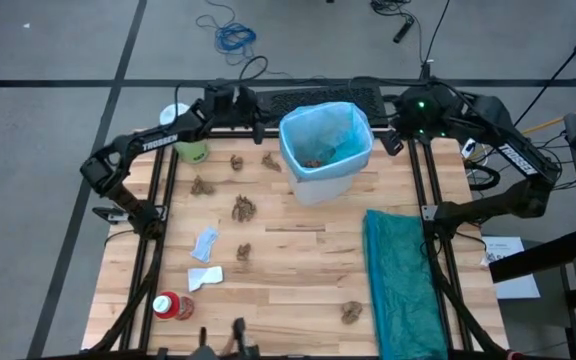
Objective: Place trash/remove bag and relplace
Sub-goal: Adjust the trash bin, then put the brown paper trash into the trash bin
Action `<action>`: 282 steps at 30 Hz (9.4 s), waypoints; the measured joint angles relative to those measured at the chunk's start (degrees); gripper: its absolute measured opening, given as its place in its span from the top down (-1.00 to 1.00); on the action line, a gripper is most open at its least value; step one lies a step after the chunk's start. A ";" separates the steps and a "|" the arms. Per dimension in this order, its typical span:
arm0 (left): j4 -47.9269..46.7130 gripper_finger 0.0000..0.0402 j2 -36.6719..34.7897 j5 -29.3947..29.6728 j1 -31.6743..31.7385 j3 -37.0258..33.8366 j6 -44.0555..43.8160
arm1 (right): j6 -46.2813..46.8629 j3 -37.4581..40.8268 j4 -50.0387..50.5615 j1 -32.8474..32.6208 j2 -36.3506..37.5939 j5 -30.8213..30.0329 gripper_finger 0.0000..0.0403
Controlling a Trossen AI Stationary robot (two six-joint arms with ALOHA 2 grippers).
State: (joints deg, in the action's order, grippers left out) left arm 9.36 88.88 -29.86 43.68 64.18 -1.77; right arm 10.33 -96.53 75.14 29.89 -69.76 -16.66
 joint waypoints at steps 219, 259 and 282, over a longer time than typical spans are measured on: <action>-57.16 1.00 -9.61 20.80 -46.01 -16.84 -23.40 | 6.36 30.71 -38.98 -45.97 -9.11 3.21 1.00; -25.67 1.00 -5.84 35.17 -42.26 -11.07 -15.72 | 6.56 30.62 -43.84 -41.83 -25.94 10.84 0.36; -41.35 1.00 -12.15 34.25 -55.58 -21.73 -34.09 | 5.45 30.69 -52.81 -35.67 -38.31 10.80 0.94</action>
State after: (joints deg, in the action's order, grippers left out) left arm -32.00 76.73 4.40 -11.90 42.44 -35.86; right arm 15.78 -65.84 22.33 -5.78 -108.07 -5.87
